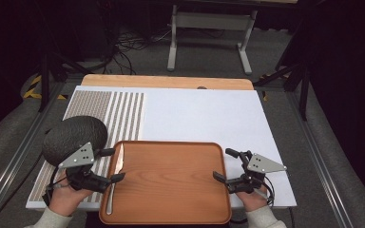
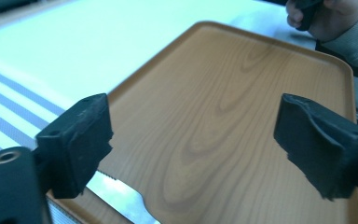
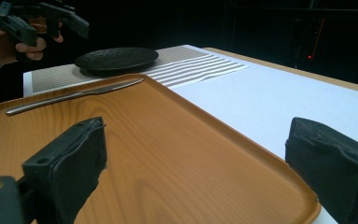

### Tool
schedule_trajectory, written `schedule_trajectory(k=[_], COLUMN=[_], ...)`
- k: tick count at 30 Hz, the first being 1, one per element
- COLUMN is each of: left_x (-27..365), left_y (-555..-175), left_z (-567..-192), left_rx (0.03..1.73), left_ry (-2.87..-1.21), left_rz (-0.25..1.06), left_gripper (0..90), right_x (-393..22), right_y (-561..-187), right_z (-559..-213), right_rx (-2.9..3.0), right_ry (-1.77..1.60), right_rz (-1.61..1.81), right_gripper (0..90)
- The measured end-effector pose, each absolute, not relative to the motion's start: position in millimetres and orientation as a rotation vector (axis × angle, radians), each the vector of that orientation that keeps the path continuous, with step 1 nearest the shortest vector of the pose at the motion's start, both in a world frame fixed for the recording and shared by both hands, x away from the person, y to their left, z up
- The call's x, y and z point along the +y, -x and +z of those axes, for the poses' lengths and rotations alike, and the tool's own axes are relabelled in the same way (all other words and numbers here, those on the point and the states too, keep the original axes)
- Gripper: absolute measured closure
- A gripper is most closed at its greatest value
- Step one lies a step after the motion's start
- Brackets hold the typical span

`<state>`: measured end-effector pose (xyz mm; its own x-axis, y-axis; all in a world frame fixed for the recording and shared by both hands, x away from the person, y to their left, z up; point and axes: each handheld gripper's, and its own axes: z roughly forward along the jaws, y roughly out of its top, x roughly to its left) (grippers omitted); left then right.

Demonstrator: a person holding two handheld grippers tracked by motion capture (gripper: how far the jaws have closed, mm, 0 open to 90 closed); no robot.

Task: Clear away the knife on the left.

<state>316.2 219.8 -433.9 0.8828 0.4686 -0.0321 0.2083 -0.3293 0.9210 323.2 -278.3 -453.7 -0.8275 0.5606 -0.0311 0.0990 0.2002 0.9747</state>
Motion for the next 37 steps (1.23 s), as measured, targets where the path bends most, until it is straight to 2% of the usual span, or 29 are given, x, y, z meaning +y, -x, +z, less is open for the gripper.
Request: schedule_trajectory(k=[8,17,23,28,37], left_x=[233,255,263,265,258], left_y=[-302,-296,-293,-296,-297], left_z=[-448,-463,-478,-483,-483], left_rx=[0.453,0.467,0.497,0.550,0.542], left_ry=[-1.772,-1.659,-1.728,-1.695,-1.714], left_rz=[0.348,0.379,0.408,0.372,0.394], left_gripper=[4.0,1.0,1.1,0.9,1.0], right_x=[-278,-278,-279,-280,-280], right_y=[-323,-322,-322,-322,-322], right_z=[-453,-454,-454,-456,-456], right_rx=[2.102,2.104,2.097,2.100,2.097], right_ry=[-0.613,-0.613,-0.624,-0.630,-0.632], right_rz=[1.663,1.657,1.656,1.653,1.652], right_gripper=[5.7,5.7,5.5,5.5,5.5])
